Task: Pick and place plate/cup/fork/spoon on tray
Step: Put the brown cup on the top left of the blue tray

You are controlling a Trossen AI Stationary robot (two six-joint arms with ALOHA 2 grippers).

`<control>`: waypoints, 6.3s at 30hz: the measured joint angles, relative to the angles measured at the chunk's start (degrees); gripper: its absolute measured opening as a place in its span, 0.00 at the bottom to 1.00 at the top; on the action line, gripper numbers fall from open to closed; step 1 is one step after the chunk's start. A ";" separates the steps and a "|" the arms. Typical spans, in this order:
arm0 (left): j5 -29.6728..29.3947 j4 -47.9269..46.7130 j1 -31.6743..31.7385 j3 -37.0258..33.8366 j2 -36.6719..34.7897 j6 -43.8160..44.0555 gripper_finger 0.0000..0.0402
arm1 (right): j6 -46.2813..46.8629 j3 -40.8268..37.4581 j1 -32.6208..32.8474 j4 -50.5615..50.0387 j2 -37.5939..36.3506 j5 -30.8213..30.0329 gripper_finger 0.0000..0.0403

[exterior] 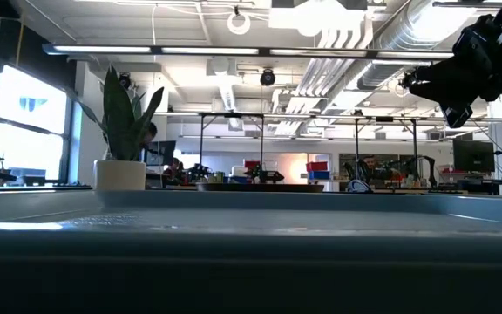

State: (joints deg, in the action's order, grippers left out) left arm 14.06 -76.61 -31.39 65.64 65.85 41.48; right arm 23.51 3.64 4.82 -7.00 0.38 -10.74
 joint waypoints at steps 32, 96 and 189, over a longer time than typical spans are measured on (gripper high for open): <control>-4.23 6.31 -9.22 -1.15 16.64 2.95 0.39 | 0.00 0.00 0.00 0.00 0.00 0.00 0.29; -20.84 0.61 17.69 14.79 21.01 -8.88 0.01 | 0.00 -0.01 0.00 0.00 0.00 0.00 0.29; -11.73 -1.51 29.94 25.27 44.15 -27.62 0.09 | 0.00 0.00 0.00 0.01 0.74 0.00 0.29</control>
State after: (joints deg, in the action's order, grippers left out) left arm 2.33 -78.13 -1.45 90.91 110.00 13.87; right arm 23.51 3.63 4.82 -6.99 1.13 -10.74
